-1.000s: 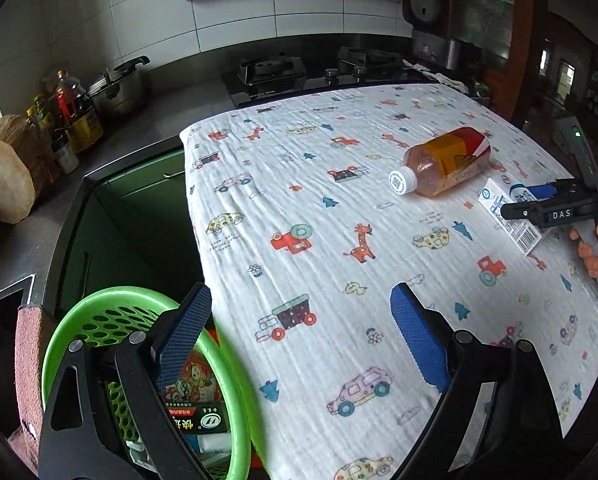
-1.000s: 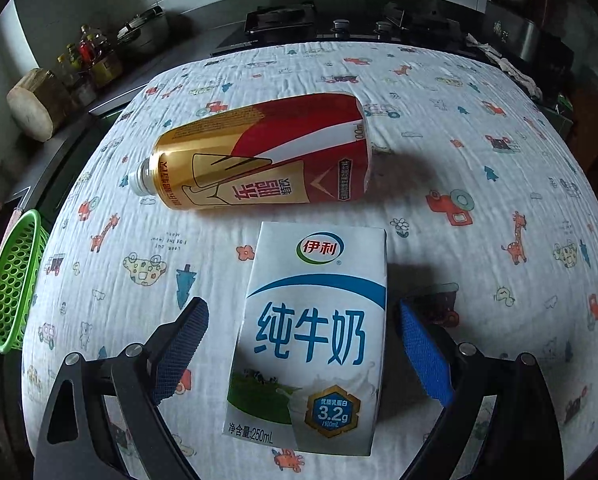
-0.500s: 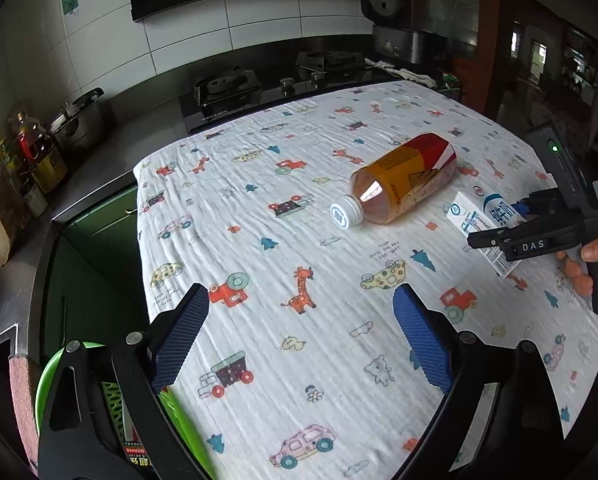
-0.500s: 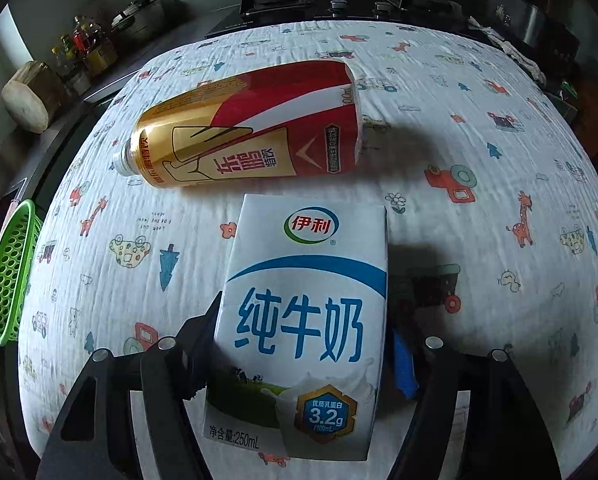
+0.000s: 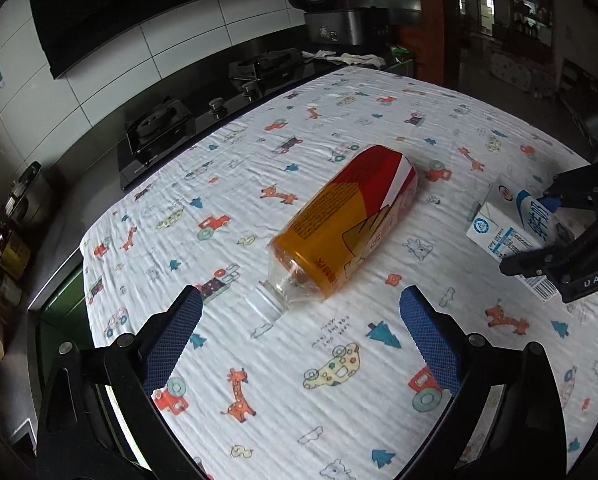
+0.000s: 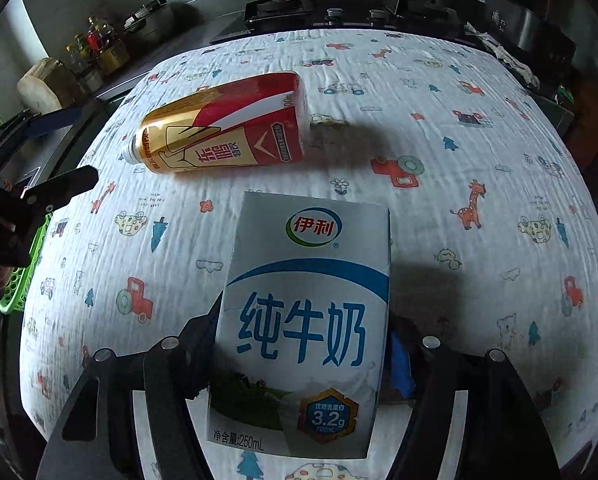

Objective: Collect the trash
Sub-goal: 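Grasp orange juice bottle with left tool while right tool grasps white milk carton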

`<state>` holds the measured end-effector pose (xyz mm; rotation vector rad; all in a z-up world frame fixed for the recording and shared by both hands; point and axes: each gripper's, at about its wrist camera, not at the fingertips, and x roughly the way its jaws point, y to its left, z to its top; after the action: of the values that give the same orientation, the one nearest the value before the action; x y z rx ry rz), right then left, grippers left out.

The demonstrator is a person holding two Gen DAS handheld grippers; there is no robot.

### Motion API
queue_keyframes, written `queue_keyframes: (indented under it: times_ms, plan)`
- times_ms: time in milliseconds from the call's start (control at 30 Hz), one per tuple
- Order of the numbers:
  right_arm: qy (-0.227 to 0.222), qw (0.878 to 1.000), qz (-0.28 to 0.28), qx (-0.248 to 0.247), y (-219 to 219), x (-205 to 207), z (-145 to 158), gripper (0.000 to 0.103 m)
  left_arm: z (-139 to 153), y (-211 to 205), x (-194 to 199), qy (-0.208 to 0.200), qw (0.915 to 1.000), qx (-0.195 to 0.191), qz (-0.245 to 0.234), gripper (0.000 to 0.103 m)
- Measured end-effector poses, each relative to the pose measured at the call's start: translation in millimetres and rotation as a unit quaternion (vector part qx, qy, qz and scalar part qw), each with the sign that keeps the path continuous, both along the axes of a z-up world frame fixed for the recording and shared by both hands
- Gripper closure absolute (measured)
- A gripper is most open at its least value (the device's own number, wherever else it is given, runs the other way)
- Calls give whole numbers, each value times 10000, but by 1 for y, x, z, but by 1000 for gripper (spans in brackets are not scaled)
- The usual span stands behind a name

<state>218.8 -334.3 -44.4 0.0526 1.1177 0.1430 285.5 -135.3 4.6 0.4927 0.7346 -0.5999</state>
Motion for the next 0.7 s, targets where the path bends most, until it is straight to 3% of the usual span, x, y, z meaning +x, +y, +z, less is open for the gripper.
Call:
queue_keyframes:
  times_ms: [267,700]
  plan:
    - [76,9999,85,-49,-21,-8,2,38,-18,-54,27,40,9970,484,-596,5]
    - [230,9997,104,37,-31,-7,-5,38,-44,-96,62,442,9925,778,-834,7]
